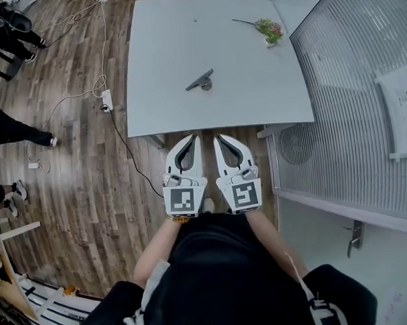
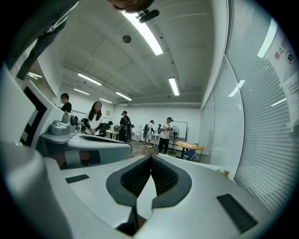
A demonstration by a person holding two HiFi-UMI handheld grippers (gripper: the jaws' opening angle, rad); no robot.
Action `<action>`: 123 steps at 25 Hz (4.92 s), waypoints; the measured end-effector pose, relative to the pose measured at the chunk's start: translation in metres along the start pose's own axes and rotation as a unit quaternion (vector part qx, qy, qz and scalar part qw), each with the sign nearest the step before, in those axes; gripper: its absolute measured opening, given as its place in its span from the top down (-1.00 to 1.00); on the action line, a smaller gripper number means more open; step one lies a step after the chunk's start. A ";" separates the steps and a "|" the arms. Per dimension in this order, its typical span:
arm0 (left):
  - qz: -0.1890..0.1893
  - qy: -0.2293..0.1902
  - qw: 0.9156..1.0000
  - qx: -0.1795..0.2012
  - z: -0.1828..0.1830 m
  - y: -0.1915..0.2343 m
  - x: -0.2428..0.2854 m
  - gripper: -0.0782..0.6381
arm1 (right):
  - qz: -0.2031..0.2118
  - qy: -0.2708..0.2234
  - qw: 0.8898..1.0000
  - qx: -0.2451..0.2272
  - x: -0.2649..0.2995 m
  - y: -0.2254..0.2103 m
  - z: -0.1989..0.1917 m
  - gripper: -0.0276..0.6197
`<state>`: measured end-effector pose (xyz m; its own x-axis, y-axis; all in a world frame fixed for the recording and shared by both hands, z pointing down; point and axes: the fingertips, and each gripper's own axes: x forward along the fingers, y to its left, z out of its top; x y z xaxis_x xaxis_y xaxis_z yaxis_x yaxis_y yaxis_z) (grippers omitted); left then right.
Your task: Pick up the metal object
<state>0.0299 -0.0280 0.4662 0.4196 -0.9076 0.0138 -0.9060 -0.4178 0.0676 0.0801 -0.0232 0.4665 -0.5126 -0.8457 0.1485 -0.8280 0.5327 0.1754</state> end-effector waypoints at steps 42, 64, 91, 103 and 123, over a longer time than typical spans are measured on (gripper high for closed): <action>-0.017 0.024 1.000 0.004 -0.005 0.137 0.100 0.80 | -0.023 0.069 0.997 0.018 0.185 -0.055 -0.045 0.91; 0.006 0.083 0.995 0.046 -0.022 0.139 0.154 0.77 | -0.015 0.183 0.982 0.045 0.253 -0.117 -0.182 0.64; 0.045 0.140 0.987 0.066 -0.043 0.129 0.181 0.77 | 0.065 0.311 0.947 0.052 0.313 -0.143 -0.330 -0.05; 0.068 0.147 0.985 0.066 -0.045 0.136 0.184 0.77 | 0.107 0.326 0.938 0.036 0.332 -0.142 -0.350 -0.10; 0.076 0.131 0.986 0.071 -0.038 0.146 0.172 0.77 | 0.089 0.318 0.942 0.064 0.319 -0.136 -0.351 0.13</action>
<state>-0.0284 -0.2433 0.5166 0.2618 -0.9263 0.2708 -0.9504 -0.2963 -0.0947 0.1086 -0.3540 0.8314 -0.4395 -0.5314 0.7242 -0.7833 0.6214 -0.0194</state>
